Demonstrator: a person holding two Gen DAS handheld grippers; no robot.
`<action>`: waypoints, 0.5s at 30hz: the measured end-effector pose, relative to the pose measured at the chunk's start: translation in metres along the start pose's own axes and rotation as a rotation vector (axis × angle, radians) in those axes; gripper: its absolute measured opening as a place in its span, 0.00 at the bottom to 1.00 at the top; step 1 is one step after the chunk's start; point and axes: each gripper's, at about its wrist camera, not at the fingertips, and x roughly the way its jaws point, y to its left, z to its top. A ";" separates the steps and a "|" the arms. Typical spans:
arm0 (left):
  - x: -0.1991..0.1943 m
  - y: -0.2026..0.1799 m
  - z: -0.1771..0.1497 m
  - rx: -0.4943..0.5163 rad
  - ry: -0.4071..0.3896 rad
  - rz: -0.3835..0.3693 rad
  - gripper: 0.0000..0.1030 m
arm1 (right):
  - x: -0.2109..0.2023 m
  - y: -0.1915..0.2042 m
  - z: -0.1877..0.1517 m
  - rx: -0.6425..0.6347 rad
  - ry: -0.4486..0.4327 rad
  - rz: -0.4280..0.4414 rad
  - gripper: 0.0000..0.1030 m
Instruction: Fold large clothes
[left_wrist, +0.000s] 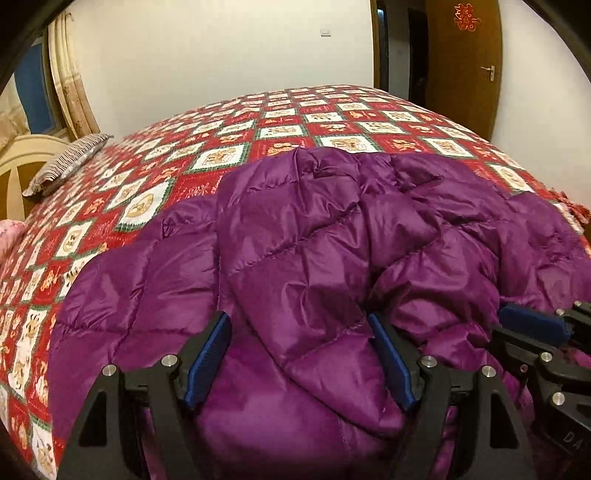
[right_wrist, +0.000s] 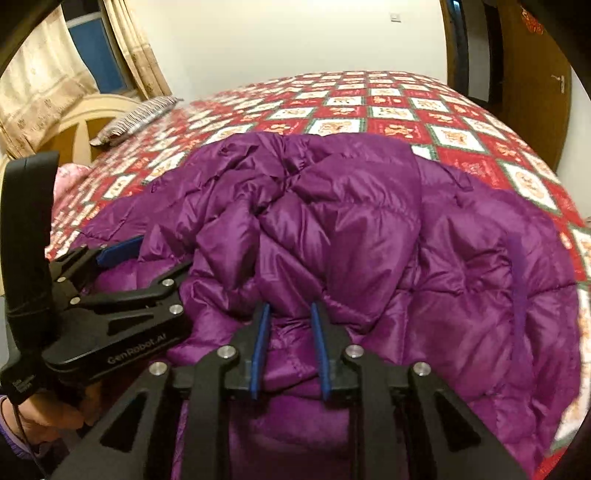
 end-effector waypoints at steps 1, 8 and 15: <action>-0.007 0.001 -0.002 -0.003 0.002 -0.019 0.74 | -0.003 0.004 0.001 0.008 0.005 -0.007 0.40; -0.101 0.041 -0.040 -0.110 -0.058 -0.253 0.74 | -0.119 0.008 -0.027 0.017 -0.143 0.005 0.82; -0.193 0.101 -0.105 -0.186 -0.107 -0.321 0.77 | -0.239 -0.021 -0.091 0.079 -0.242 -0.041 0.86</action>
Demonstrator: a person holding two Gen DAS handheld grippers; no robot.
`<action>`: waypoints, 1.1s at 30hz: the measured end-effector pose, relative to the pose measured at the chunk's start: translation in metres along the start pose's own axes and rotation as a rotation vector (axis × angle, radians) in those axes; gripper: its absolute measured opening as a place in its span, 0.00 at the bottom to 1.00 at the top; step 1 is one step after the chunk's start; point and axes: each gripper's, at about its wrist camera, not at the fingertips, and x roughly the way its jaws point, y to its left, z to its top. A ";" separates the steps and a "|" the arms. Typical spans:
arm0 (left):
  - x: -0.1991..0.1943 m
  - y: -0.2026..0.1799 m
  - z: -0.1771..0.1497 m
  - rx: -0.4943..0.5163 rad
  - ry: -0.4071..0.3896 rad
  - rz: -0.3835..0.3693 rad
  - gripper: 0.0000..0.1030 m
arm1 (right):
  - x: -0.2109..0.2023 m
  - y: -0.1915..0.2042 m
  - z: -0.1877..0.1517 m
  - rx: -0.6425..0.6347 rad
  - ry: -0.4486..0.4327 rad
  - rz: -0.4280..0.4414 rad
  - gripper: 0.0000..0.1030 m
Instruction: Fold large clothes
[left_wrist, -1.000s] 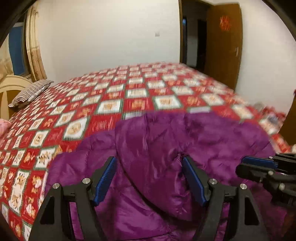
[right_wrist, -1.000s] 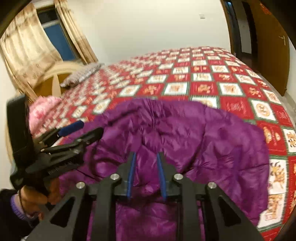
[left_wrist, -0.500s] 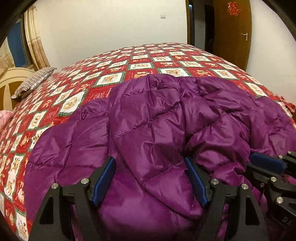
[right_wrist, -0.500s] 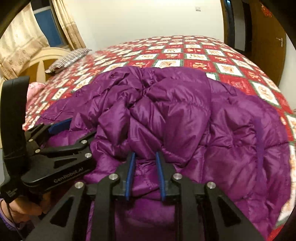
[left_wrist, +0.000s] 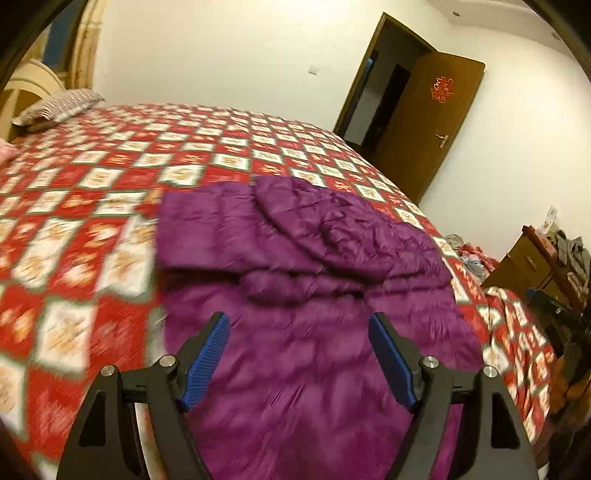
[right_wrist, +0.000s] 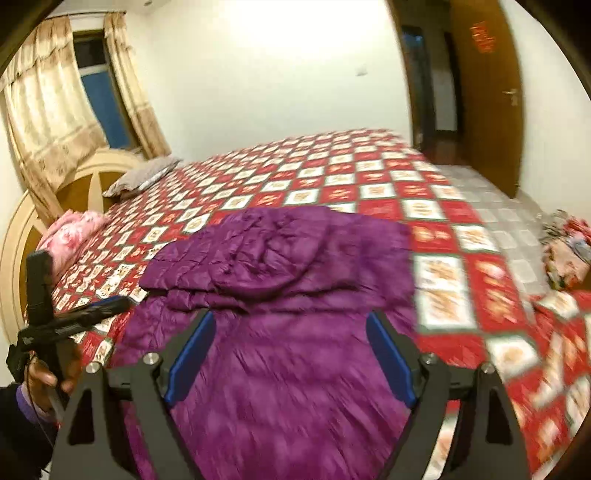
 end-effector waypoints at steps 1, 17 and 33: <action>-0.014 0.004 -0.010 0.010 -0.004 0.013 0.77 | -0.015 -0.004 -0.008 0.005 0.001 -0.018 0.86; -0.049 0.039 -0.159 -0.149 0.144 0.015 0.77 | -0.025 -0.026 -0.170 0.165 0.311 -0.054 0.85; -0.047 0.047 -0.184 -0.160 0.141 -0.055 0.22 | 0.011 -0.018 -0.198 0.139 0.379 -0.010 0.20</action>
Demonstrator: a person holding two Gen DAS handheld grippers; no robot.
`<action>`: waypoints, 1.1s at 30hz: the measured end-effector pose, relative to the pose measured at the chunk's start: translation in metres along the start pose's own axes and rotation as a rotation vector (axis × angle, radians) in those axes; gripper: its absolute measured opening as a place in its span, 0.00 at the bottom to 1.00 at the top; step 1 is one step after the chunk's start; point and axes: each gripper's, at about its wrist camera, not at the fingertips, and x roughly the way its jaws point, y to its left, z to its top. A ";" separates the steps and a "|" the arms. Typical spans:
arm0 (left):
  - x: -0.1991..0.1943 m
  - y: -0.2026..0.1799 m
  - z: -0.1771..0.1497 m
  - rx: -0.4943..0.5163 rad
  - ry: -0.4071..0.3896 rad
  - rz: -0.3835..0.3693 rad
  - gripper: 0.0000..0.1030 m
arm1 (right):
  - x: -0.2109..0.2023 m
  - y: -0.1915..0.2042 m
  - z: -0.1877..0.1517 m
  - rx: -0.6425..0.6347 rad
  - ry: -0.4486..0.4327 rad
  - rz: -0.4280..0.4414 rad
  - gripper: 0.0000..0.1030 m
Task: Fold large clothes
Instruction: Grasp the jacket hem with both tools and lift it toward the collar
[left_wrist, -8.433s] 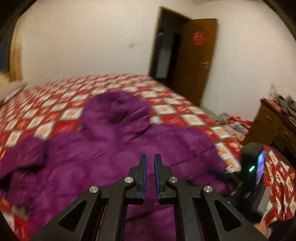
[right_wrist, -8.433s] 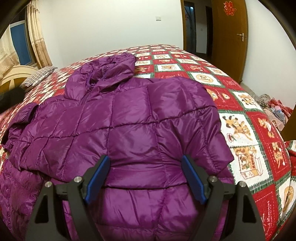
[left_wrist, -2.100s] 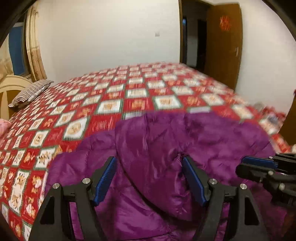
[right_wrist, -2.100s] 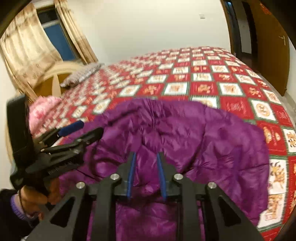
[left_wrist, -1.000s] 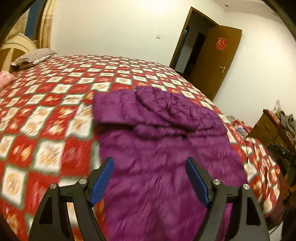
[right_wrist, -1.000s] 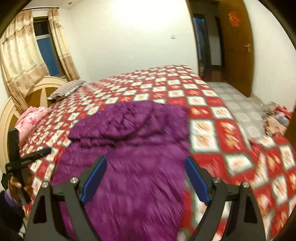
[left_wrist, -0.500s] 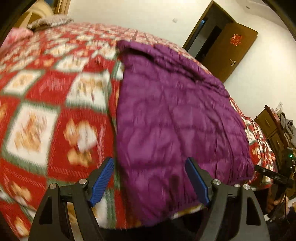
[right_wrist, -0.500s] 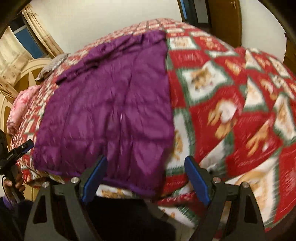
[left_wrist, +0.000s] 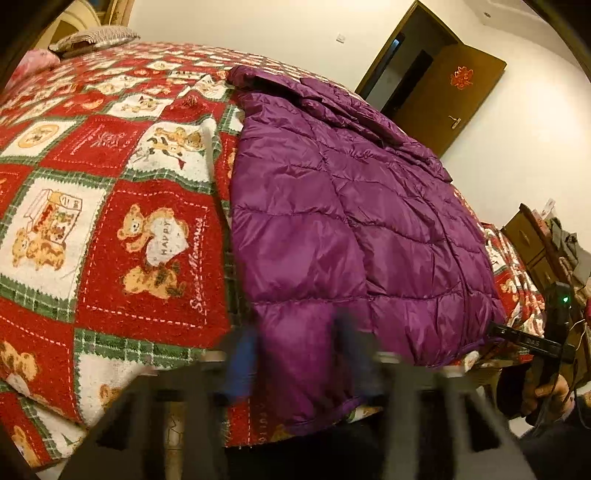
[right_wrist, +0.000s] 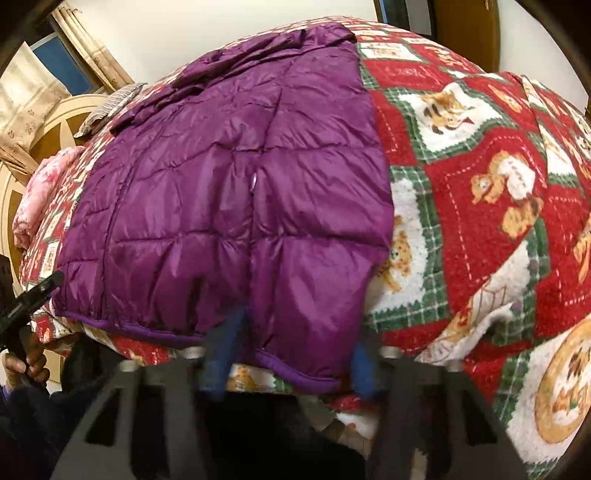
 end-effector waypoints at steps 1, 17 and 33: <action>-0.001 0.003 0.001 -0.030 0.004 -0.040 0.16 | -0.001 -0.002 0.000 0.010 -0.001 0.020 0.16; -0.072 -0.031 0.026 0.046 -0.216 -0.239 0.03 | -0.086 0.021 0.019 0.003 -0.247 0.362 0.10; -0.180 -0.059 0.047 0.125 -0.412 -0.389 0.03 | -0.202 0.031 0.032 -0.090 -0.470 0.474 0.10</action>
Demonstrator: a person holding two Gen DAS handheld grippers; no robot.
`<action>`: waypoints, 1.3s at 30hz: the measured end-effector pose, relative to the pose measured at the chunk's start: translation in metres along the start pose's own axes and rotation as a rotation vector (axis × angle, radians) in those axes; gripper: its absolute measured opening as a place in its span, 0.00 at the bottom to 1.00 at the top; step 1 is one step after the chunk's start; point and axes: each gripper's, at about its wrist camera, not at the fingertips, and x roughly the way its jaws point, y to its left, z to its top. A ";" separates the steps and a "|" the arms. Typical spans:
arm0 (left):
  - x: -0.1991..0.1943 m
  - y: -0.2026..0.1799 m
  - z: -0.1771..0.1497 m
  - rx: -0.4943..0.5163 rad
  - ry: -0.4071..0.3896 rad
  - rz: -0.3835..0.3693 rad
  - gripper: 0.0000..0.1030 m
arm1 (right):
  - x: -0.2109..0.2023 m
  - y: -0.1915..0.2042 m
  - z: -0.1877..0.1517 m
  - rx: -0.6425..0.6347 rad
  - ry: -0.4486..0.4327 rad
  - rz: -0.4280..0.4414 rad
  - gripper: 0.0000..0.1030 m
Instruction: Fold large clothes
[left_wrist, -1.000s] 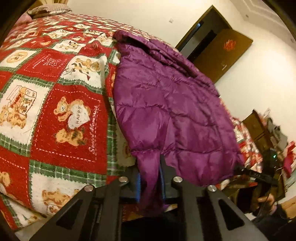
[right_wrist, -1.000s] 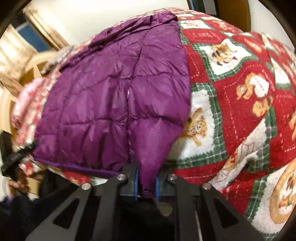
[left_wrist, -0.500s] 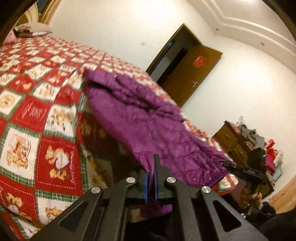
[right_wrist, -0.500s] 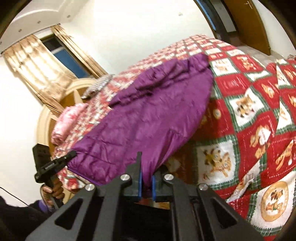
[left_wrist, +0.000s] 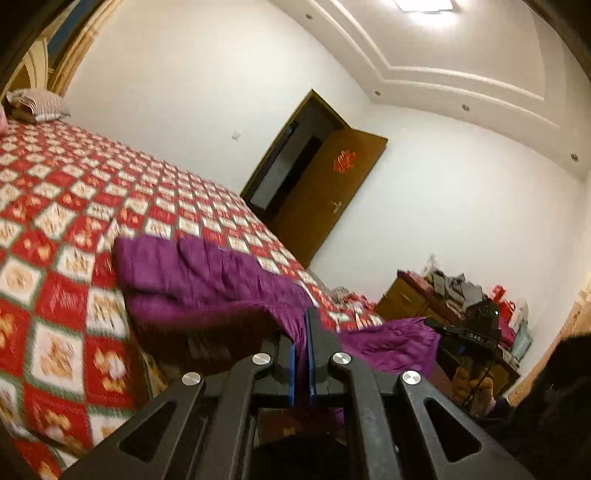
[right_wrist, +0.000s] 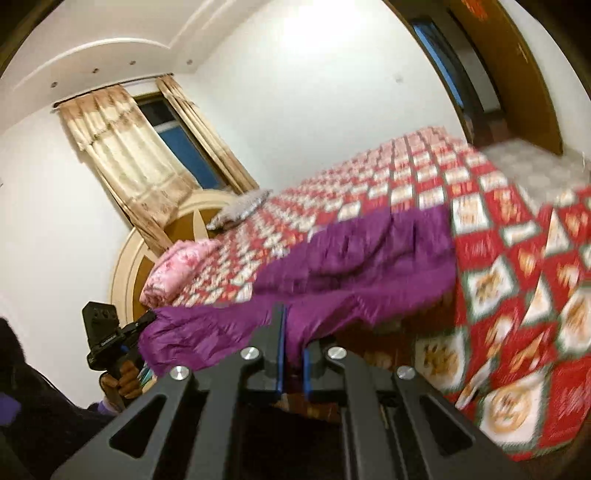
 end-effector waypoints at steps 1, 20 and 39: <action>0.003 0.003 0.011 -0.013 -0.011 0.002 0.03 | 0.000 0.000 0.006 -0.004 -0.012 0.005 0.10; 0.265 0.203 0.104 -0.109 0.182 0.487 0.04 | 0.278 -0.176 0.150 0.135 0.093 -0.260 0.10; 0.265 0.280 0.101 -0.410 0.170 0.346 0.25 | 0.330 -0.252 0.119 0.326 0.145 -0.233 0.80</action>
